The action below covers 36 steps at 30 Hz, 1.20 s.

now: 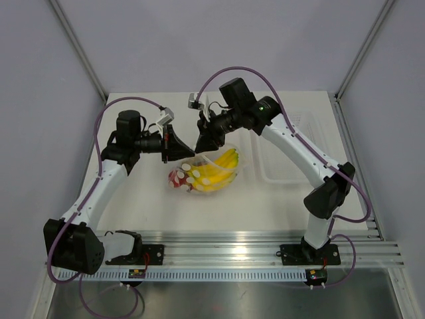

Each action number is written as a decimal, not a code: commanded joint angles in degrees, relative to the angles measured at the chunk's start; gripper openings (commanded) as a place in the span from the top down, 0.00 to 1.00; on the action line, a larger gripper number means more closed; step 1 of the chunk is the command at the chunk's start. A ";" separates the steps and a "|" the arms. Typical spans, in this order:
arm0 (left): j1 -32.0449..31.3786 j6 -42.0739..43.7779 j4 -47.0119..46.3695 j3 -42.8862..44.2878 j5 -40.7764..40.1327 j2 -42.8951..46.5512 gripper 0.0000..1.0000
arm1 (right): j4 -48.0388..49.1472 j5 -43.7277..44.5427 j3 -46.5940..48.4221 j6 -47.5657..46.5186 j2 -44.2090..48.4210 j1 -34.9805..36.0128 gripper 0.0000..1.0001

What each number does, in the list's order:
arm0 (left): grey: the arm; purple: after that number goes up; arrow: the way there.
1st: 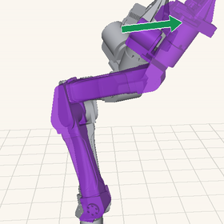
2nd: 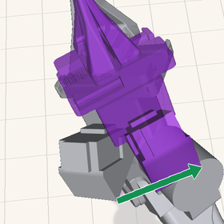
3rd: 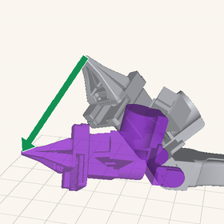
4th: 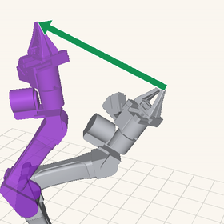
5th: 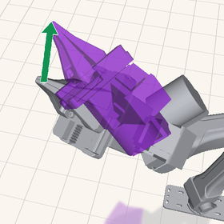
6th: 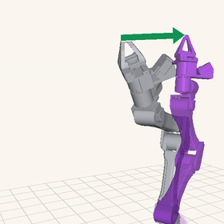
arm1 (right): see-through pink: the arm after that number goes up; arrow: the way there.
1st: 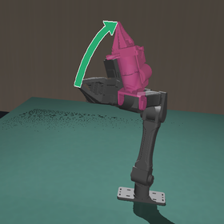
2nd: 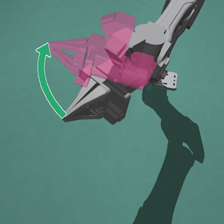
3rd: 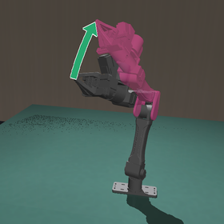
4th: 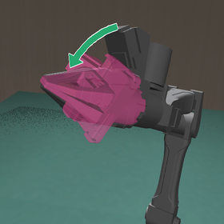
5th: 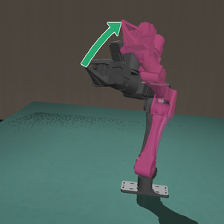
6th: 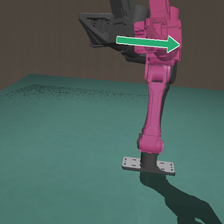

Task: Place the food in the zip-top bag and seal the zipper
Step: Zip the zipper food storage bag at the center of the board.

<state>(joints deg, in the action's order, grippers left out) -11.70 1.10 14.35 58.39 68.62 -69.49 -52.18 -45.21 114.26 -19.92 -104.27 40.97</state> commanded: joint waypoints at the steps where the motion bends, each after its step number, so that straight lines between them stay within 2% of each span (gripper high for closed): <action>1: -0.16 1.27 -1.61 3.13 1.34 0.94 1.00 | 0.85 -2.07 2.90 0.67 -1.20 -0.10 0.69; 6: -0.16 1.44 -1.43 3.31 1.52 0.76 1.00 | 0.77 -2.25 3.52 1.02 -1.99 0.34 0.72; 9: -0.16 1.45 -1.25 3.13 1.52 0.85 1.00 | 1.56 -2.42 3.34 1.29 -1.82 0.51 0.80; 10: -0.16 1.53 -1.17 3.22 1.52 0.76 1.00 | 1.91 -2.25 3.34 1.38 -1.82 0.51 0.87; 14: -0.16 2.23 -0.46 3.40 1.61 0.85 1.00 | 2.17 -1.81 3.34 1.64 -1.82 0.34 1.00; 16: -0.16 2.32 0.06 3.75 1.78 0.76 0.99 | 2.44 -1.81 2.82 1.64 -1.46 0.43 1.00; 18: -0.16 2.68 1.29 4.36 1.87 0.68 0.79 | 2.52 -1.90 2.38 1.55 -0.94 0.43 1.00; 20: -0.16 2.85 1.73 5.59 3.18 0.68 0.65 | 2.61 -1.81 1.76 1.38 -0.50 0.43 1.00; 21: -0.16 2.59 1.47 5.94 3.36 0.76 0.61 | 2.61 -1.81 1.67 1.38 -0.41 0.43 1.00; 24: -0.16 1.53 -0.28 6.38 4.06 1.38 0.59 | 2.70 -1.90 1.14 1.47 0.12 0.43 1.00; 27: -0.16 1.18 -0.38 6.47 4.77 0.85 0.63 | 2.97 -1.90 0.97 1.47 0.38 0.43 1.00; 31: -0.16 2.67 2.26 6.74 5.47 -0.03 0.67 | 3.31 -1.90 0.97 1.55 0.47 0.43 1.00; 36: -0.16 5.75 6.12 6.47 5.30 -0.55 0.64 | 3.40 -1.99 0.88 1.64 0.47 0.43 1.00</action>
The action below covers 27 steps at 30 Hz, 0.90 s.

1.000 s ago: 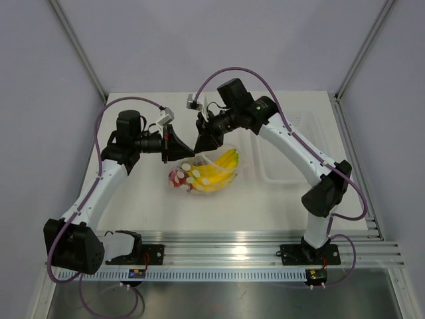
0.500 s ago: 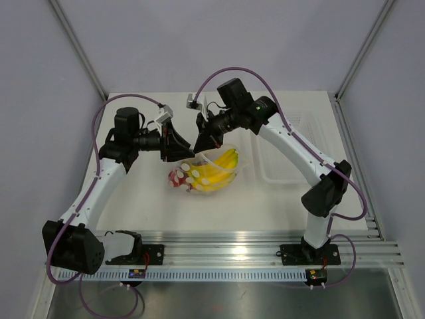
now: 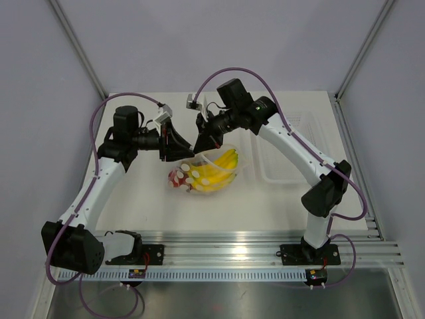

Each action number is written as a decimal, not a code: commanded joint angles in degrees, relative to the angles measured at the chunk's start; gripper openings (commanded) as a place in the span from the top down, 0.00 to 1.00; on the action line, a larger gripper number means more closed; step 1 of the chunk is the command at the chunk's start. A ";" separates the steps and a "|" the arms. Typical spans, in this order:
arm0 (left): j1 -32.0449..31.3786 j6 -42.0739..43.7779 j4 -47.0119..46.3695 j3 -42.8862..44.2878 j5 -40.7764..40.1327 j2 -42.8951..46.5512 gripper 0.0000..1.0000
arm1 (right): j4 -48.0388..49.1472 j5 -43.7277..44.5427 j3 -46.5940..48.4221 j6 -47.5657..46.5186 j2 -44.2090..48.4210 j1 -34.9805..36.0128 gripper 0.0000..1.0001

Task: Place the food in the zip-top bag and seal the zipper
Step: Zip the zipper food storage bag at the center of the board.

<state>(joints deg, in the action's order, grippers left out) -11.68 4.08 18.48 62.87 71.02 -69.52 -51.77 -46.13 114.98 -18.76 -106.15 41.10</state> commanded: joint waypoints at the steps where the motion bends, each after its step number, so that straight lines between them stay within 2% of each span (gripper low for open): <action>1: -0.18 3.21 2.35 1.90 2.89 -0.62 0.63 | 2.99 -0.98 0.25 0.48 2.35 0.29 1.00; 3: -0.27 3.66 2.79 1.64 2.80 -0.71 0.64 | 2.90 -0.89 0.25 0.40 2.44 0.29 1.00; 5: -0.27 3.66 2.70 1.55 3.33 -1.06 0.71 | 2.81 -0.89 0.16 0.40 2.35 0.29 1.00; 7: -0.18 3.66 2.62 1.73 3.24 -1.32 0.85 | 2.81 -0.89 0.25 0.40 2.35 0.29 1.00; 9: -0.27 3.31 2.00 1.82 3.42 -1.41 0.93 | 2.73 -0.98 0.25 0.40 2.35 0.29 1.00; 10: -0.27 2.70 1.13 1.82 3.42 -1.32 1.00 | 2.73 -1.15 0.16 0.40 2.35 0.29 1.00; 21: -0.18 2.60 0.07 0.85 2.10 0.34 1.00 | 0.44 0.16 -1.33 -1.27 3.40 0.29 1.00; 27: 0.78 0.05 -3.80 -1.08 1.31 2.28 1.00 | 0.44 1.65 -4.05 -2.07 5.42 0.29 1.00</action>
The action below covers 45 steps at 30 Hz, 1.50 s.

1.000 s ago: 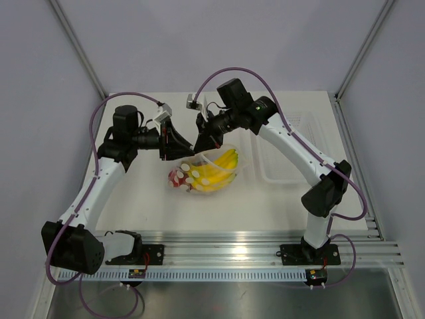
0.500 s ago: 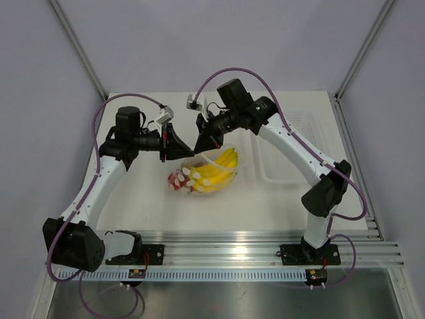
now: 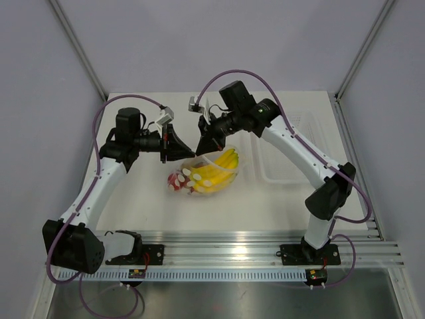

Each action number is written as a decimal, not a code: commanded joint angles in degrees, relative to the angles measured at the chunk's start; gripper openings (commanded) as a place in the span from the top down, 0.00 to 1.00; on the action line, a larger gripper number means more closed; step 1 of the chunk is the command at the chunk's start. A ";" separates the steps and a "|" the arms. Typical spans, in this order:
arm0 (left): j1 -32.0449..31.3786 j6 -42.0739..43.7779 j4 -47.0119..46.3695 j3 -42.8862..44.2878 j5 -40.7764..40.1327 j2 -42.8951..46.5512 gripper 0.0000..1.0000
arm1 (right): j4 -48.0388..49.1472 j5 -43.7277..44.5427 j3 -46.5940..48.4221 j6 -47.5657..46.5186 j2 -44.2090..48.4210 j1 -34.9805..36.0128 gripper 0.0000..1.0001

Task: Place the food in the zip-top bag and seal the zipper
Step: Zip the zipper food storage bag at the center of the board.

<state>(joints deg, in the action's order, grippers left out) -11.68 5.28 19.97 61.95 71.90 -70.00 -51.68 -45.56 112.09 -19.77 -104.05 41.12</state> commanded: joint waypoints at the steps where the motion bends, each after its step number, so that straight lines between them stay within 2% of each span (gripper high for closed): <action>1: 1.05 -1.23 -5.20 -0.17 0.35 2.85 1.00 | 0.18 1.44 -1.52 -1.32 3.59 0.19 1.00; 16: 3.16 -6.76 -11.70 -2.19 0.35 4.08 1.00 | -0.26 2.32 -7.68 -1.50 6.93 0.18 1.00; 24: 3.33 -8.00 -12.24 -2.11 2.02 3.03 1.00 | 2.11 3.02 -9.61 -0.45 7.99 0.18 1.00; 26: 2.64 -7.04 -9.52 -0.61 3.42 2.15 0.67 | 2.11 3.20 -9.09 -0.36 8.07 0.18 1.00; 27: 2.19 -3.47 -4.72 1.31 3.68 1.80 0.56 | 2.02 3.37 -8.48 -0.53 7.99 0.18 1.00; 28: 0.45 -0.82 -1.45 2.46 3.08 1.18 0.37 | 1.94 3.37 -8.21 -0.53 7.99 0.18 1.00; 30: -1.14 4.36 4.79 3.96 0.89 0.66 0.34 | 1.85 3.29 -7.33 -0.53 7.90 0.27 1.00; 34: -1.76 5.36 7.54 5.11 -0.54 -1.10 0.34 | 1.93 3.02 -6.45 -0.27 7.55 0.27 1.00; 37: -2.20 5.18 7.63 4.93 -0.53 -1.55 0.34 | 1.76 2.85 -5.92 -0.18 7.20 0.18 1.00; 45: -2.47 0.01 2.73 4.23 -0.97 -2.60 0.44 | 1.76 1.88 -4.87 0.08 6.41 0.27 1.00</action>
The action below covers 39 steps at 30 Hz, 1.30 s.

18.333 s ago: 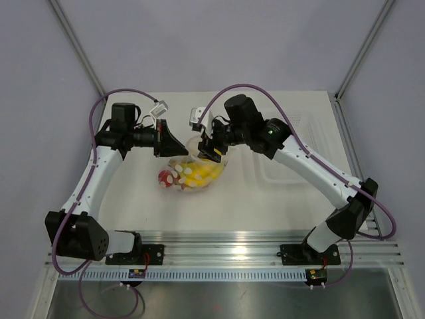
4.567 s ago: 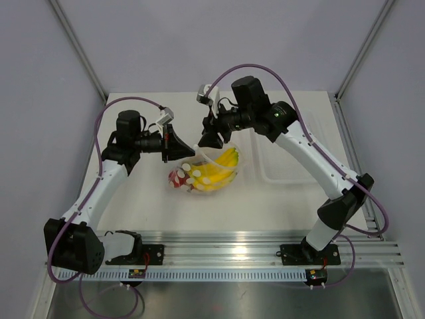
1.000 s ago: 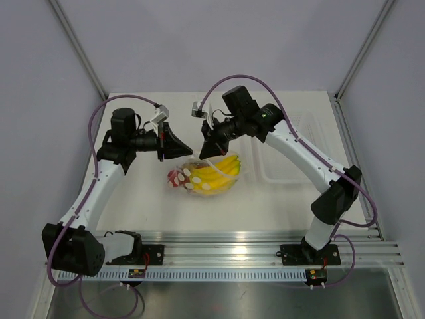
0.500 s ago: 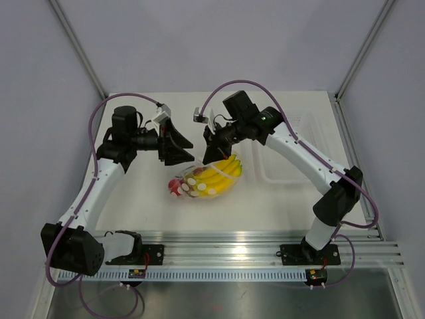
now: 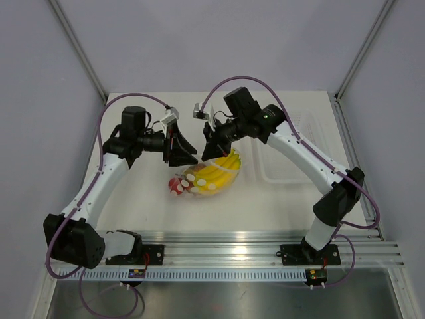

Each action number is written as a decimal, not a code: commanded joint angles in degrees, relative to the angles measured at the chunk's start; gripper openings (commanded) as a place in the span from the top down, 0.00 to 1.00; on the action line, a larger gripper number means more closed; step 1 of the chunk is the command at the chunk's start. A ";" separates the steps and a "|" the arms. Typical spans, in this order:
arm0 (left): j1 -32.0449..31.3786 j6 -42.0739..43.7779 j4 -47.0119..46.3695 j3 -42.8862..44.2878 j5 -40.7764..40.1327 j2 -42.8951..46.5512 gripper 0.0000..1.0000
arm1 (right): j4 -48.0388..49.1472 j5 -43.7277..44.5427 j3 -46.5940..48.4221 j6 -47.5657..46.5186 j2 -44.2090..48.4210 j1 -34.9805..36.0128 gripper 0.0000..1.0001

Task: Place the food in the zip-top bag and seal the zipper
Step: Zip the zipper food storage bag at the center of the board.

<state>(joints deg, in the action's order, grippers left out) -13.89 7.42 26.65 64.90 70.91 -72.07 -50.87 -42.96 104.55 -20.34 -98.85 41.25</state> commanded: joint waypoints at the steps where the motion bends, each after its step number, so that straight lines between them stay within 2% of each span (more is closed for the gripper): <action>1: -0.26 -2.58 -4.67 1.19 0.36 -0.70 0.44 | 0.95 -0.72 2.76 0.65 0.94 0.05 1.00; 7: -0.52 -6.10 -9.34 0.31 1.24 -0.61 0.50 | 0.95 -1.07 2.94 0.74 0.67 0.14 1.00; 9: -0.70 -6.36 -9.69 0.40 1.24 -0.87 0.56 | 0.86 -1.07 3.11 0.83 0.67 0.14 1.00; 14: -1.14 -6.28 -9.16 0.57 1.59 -1.58 0.60 | 0.78 -1.42 3.29 0.83 0.59 0.14 1.00; 17: -1.31 -6.19 -9.25 0.66 2.12 -1.49 0.74 | 0.77 -1.42 3.38 0.74 0.50 0.14 1.00; 18: -1.31 -6.10 -9.17 0.66 2.12 -1.58 0.91 | 0.69 -1.42 3.29 0.83 0.50 0.14 1.00; 19: -1.31 -6.10 -9.08 0.66 2.04 -1.58 1.00 | 0.69 -1.42 3.29 0.83 0.50 0.14 1.00; 26: -1.31 -6.10 -10.39 -0.65 1.42 0.44 1.00 | 0.34 -0.72 3.11 0.47 0.32 0.05 1.00; 31: -0.97 -10.22 -17.76 -4.16 -2.26 4.56 1.00 | 0.25 0.77 1.71 -0.14 1.28 0.05 1.00; 39: 0.97 -12.78 -21.02 -5.23 -3.15 5.27 1.00 | 0.33 2.00 -0.58 -0.32 3.31 0.05 1.00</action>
<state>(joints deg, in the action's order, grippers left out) -14.04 -3.70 11.51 59.79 69.04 -68.93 -49.78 -42.17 104.71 -20.23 -98.85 41.25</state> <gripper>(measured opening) 0.005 0.044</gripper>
